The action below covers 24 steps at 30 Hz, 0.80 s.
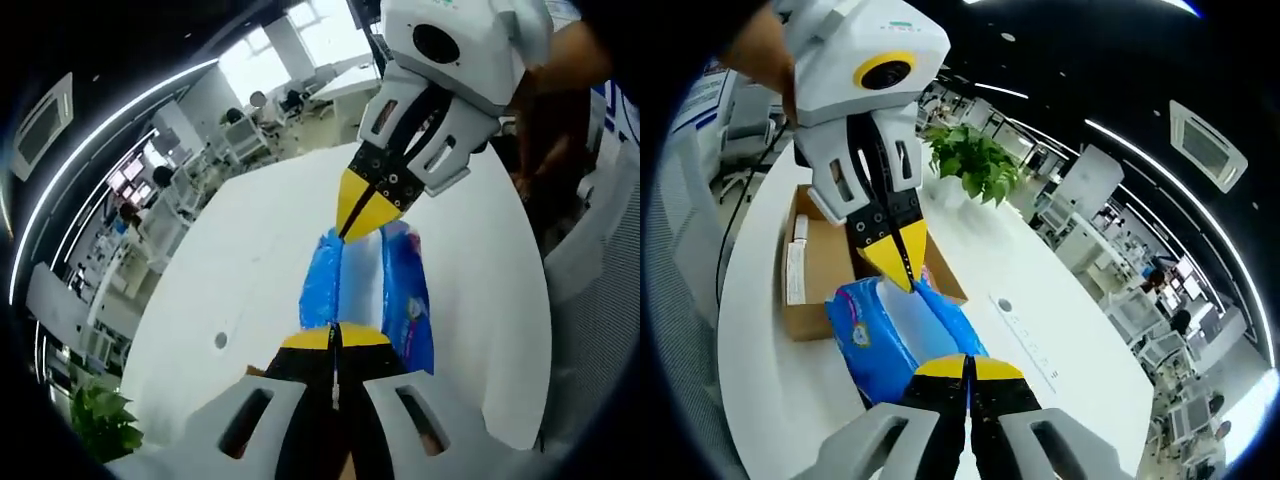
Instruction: Operate the shoe box by opening the lid, removing the specified soft item, and placing it in the target area until the item is outside and the box remains undamaged.
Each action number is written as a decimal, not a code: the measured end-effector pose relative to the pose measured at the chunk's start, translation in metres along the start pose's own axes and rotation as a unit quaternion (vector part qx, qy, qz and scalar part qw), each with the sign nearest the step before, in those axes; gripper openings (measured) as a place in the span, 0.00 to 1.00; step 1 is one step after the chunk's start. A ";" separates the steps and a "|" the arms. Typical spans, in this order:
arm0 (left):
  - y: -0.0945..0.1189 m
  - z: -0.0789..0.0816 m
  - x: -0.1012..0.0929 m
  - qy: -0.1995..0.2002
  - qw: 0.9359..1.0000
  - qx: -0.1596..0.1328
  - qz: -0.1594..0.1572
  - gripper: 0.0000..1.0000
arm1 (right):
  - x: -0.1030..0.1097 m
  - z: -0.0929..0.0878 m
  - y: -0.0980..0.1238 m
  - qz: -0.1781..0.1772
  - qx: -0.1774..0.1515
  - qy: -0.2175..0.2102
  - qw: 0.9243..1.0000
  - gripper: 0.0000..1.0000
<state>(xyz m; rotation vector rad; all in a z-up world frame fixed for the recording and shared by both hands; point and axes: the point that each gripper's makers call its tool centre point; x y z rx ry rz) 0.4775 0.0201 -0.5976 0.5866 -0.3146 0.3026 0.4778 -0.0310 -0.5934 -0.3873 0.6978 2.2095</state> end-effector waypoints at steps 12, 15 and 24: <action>-0.046 0.023 -0.021 -0.005 1.000 -0.012 -0.025 0.00 | -0.022 -0.038 0.030 -0.042 0.014 -0.018 0.999 0.00; -0.056 0.030 -0.026 -0.011 0.999 -0.016 -0.032 0.00 | -0.026 -0.047 0.037 -0.050 0.016 -0.026 0.998 0.00; -0.083 0.038 -0.035 -0.014 0.999 -0.019 -0.046 0.00 | -0.038 -0.070 0.050 -0.072 0.030 -0.034 0.996 0.00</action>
Point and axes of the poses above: the point that each gripper's makers call its tool centre point, and the gripper's own axes: y roughly backward along the fingers, x roughly to its left, z roughly out of its top, and after that the axes turned 12 degrees about -x, right-handed
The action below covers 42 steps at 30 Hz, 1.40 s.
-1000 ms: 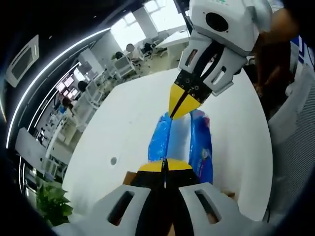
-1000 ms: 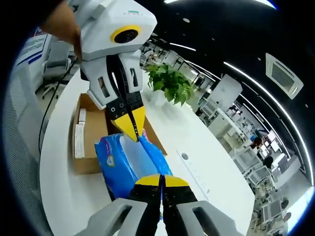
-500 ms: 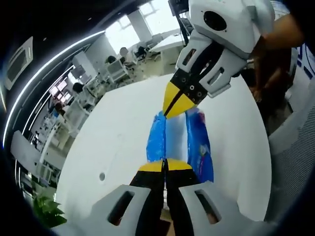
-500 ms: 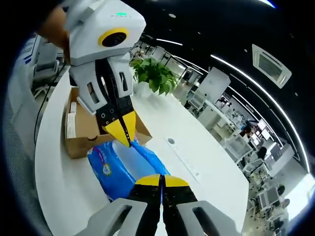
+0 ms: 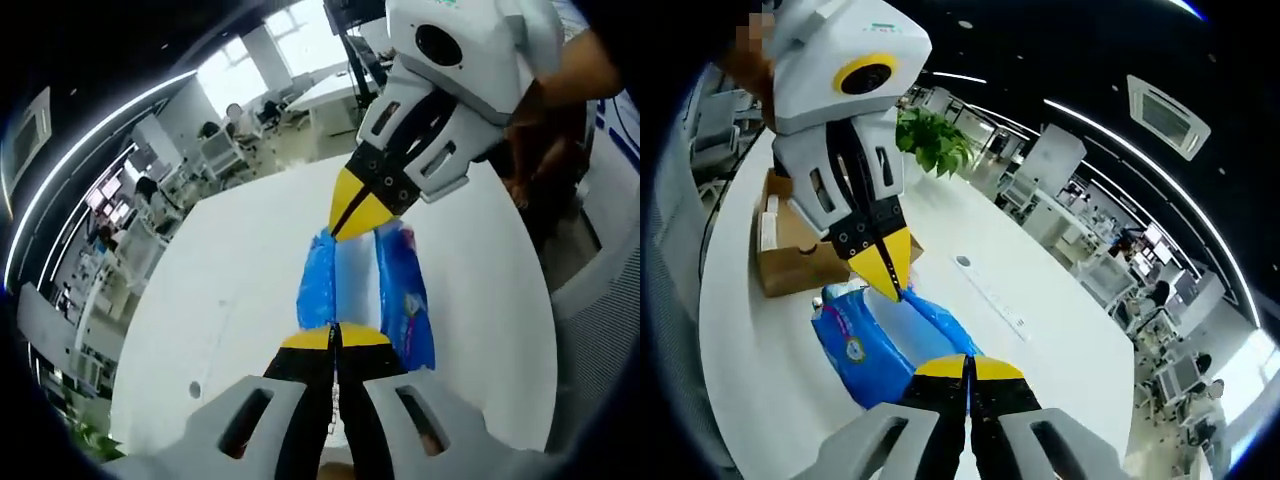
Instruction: Operate the shoe box by opening the lid, removing the specified soft item, and placing it in the target area until the item is outside and the box remains undamaged.
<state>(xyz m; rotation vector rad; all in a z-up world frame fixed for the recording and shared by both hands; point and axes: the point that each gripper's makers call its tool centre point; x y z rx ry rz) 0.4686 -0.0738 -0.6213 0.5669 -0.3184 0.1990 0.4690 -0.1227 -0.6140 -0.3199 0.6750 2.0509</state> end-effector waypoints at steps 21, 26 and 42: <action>-0.059 -0.009 -0.015 0.009 1.000 0.007 -0.023 0.00 | -0.012 -0.062 0.004 -0.029 0.032 -0.031 0.999 0.00; -0.069 -0.015 -0.017 0.012 0.999 0.009 -0.029 0.00 | -0.013 -0.071 0.002 -0.030 0.039 -0.029 0.998 0.00; -0.095 -0.041 -0.028 0.024 0.998 0.028 -0.046 0.00 | -0.004 -0.106 -0.010 -0.012 0.066 -0.039 0.997 0.00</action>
Point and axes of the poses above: the point that each gripper's makers call its tool centre point, and the gripper's own axes: y roughly backward along the fingers, x roughly to its left, z roughly out of its top, and after that the axes turned 12 degrees about -x, right-handed
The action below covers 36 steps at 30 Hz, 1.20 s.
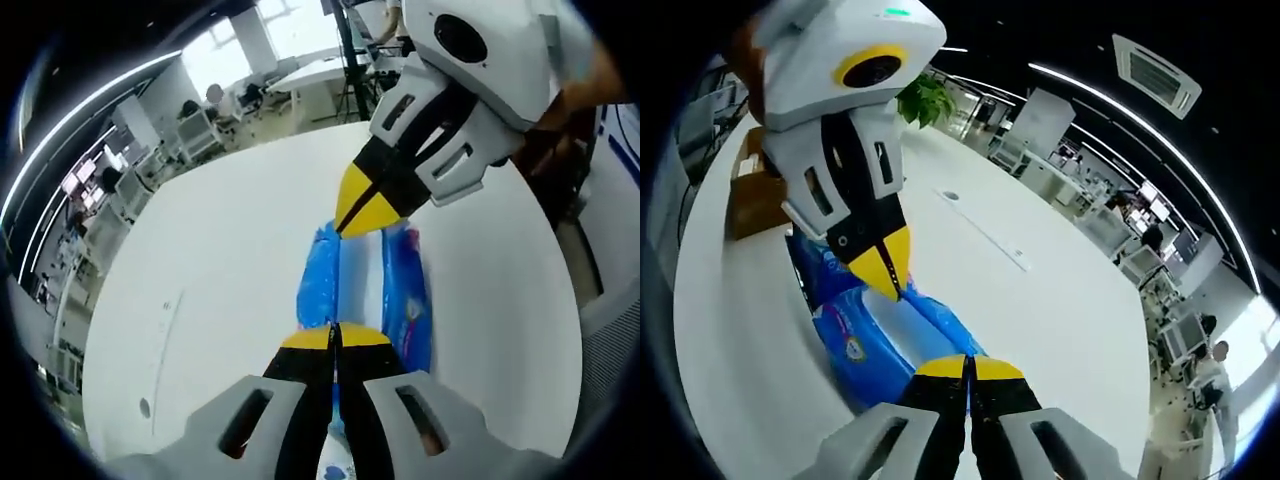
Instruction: Operate the shoe box by opening the lid, removing the specified soft item, and placing it in the target area until the item is outside and the box remains undamaged.
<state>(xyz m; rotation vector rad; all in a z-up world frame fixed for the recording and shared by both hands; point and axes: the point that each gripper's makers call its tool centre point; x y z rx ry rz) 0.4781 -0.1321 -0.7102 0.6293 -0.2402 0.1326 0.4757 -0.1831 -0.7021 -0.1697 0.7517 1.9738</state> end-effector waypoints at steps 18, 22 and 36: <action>-0.011 -0.013 0.003 0.019 1.000 0.008 0.001 0.00 | 0.002 -0.014 -0.016 0.008 0.015 0.001 1.000 0.00; -0.014 -0.014 0.005 0.017 1.000 0.009 0.000 0.00 | 0.001 -0.016 -0.016 0.008 0.017 0.005 1.000 0.00; -0.013 -0.013 0.007 0.014 1.000 0.000 0.001 0.00 | 0.000 -0.021 -0.021 0.009 0.022 0.005 1.000 0.00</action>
Point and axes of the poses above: the point that each gripper's makers call its tool centre point, and the gripper's own axes: y roughly backward along the fingers, x roughly to its left, z roughly out of its top, and after that the axes turned 12 degrees about -x, right-handed
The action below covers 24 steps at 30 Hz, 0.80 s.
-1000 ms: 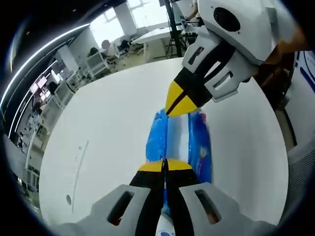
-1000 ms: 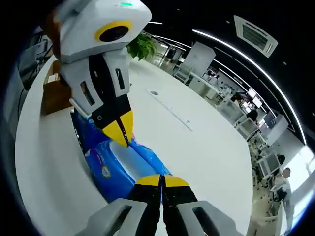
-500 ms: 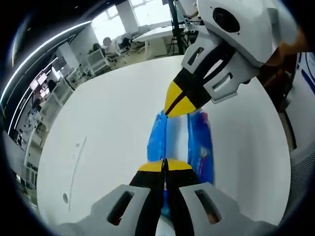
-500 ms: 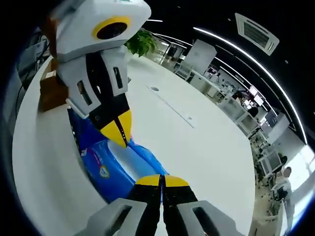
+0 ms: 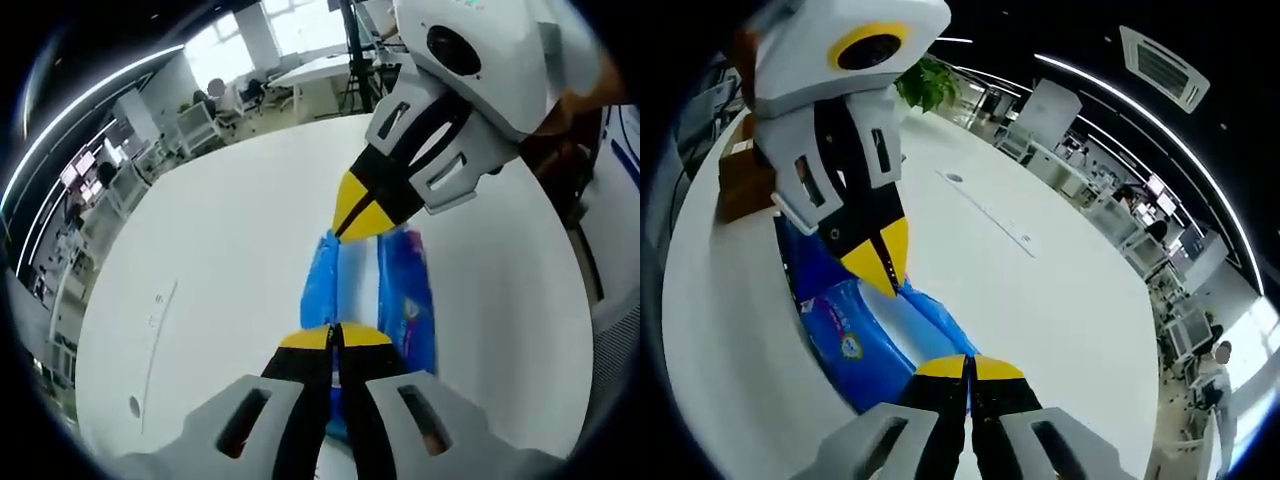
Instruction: Operate the shoe box by opening the lid, removing the specified soft item, and placing it in the target area until the item is outside and the box remains undamaged.
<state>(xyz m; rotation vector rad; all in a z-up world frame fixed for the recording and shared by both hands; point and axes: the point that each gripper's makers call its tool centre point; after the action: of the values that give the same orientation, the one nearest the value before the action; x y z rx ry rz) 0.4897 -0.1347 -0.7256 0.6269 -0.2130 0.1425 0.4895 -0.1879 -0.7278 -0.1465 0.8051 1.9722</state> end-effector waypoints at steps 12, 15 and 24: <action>0.013 0.014 0.002 0.009 1.000 -0.017 0.000 0.05 | 0.002 0.001 0.006 0.000 0.002 -0.013 1.000 0.00; 0.018 0.016 0.003 0.008 1.000 -0.021 0.000 0.05 | 0.006 0.005 0.011 0.003 -0.003 -0.030 1.000 0.02; 0.038 0.011 0.008 0.032 0.999 -0.019 0.012 0.07 | 0.013 0.017 0.023 0.009 -0.019 -0.082 0.996 0.10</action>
<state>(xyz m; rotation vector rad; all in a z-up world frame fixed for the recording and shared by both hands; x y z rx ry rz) 0.4881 -0.1103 -0.6937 0.5806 -0.1609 0.1804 0.4678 -0.1760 -0.7093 0.0010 0.6652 1.9888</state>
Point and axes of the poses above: the point that each gripper's makers call its tool centre point, and the gripper's own axes: y roughly backward along the fingers, x roughly to its left, z roughly out of its top, and after that the axes turned 12 degrees about -x, right-handed
